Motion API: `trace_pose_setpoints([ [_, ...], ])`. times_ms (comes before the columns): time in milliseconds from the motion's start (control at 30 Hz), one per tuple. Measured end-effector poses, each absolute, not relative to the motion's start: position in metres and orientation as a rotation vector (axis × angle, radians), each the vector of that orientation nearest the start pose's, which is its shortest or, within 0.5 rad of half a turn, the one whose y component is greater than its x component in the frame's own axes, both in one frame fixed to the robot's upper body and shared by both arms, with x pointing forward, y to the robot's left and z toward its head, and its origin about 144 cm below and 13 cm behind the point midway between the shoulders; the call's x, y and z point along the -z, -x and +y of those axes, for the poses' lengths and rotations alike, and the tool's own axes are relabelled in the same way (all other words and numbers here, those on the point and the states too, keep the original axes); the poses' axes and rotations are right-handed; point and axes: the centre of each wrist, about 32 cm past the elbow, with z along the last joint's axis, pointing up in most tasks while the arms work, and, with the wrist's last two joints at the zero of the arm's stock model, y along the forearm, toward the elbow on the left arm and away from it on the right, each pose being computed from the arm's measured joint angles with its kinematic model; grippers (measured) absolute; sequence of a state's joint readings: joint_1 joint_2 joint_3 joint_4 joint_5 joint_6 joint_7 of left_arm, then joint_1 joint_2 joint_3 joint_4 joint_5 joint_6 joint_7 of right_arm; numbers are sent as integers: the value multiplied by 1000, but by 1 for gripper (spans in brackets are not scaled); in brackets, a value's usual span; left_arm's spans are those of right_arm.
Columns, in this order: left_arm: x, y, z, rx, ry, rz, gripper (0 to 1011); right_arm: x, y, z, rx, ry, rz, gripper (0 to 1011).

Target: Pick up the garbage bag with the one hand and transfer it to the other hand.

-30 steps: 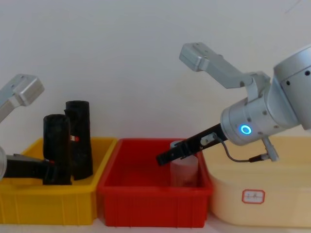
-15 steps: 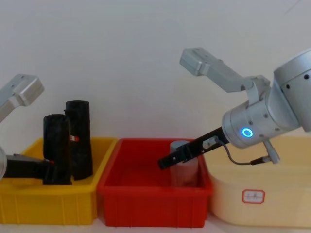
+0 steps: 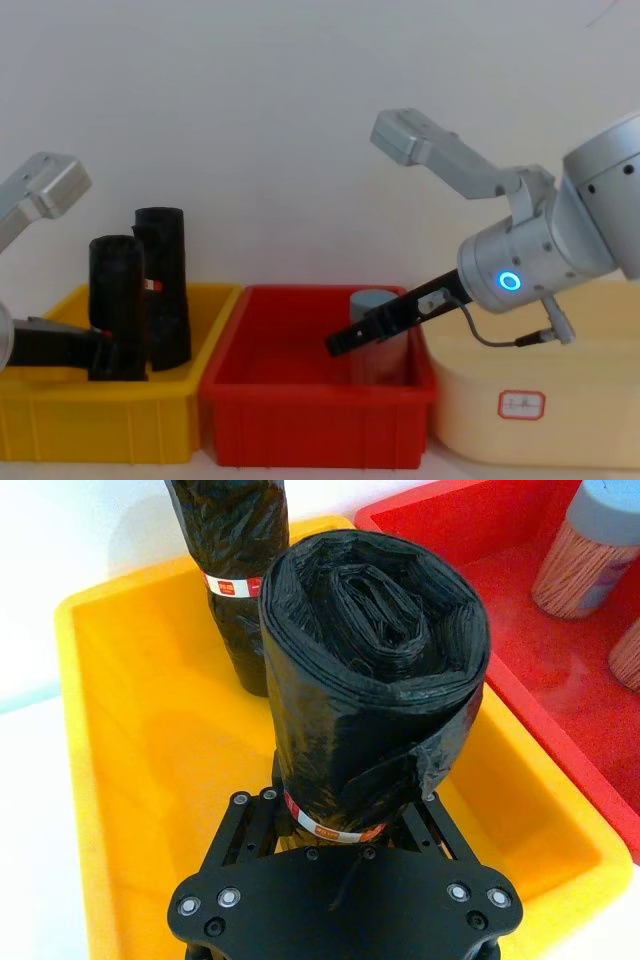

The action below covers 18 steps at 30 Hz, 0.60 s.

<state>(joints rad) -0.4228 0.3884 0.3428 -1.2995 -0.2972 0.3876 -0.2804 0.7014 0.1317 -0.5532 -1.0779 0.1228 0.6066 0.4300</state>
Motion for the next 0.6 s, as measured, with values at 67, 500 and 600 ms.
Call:
trace_pose_setpoints([
  [67, -1198, -563, 276, -1115, -393, 143, 411, -1237, -617, -140, 815, 598, 170, 1009],
  [500, -1198, -563, 276, -1115, -393, 143, 411, -1234, -619, -141, 809, 592, 175, 852],
  [600, -1198, -563, 276, -1115, -393, 143, 411, -1234, -619, -141, 809, 592, 176, 783],
])
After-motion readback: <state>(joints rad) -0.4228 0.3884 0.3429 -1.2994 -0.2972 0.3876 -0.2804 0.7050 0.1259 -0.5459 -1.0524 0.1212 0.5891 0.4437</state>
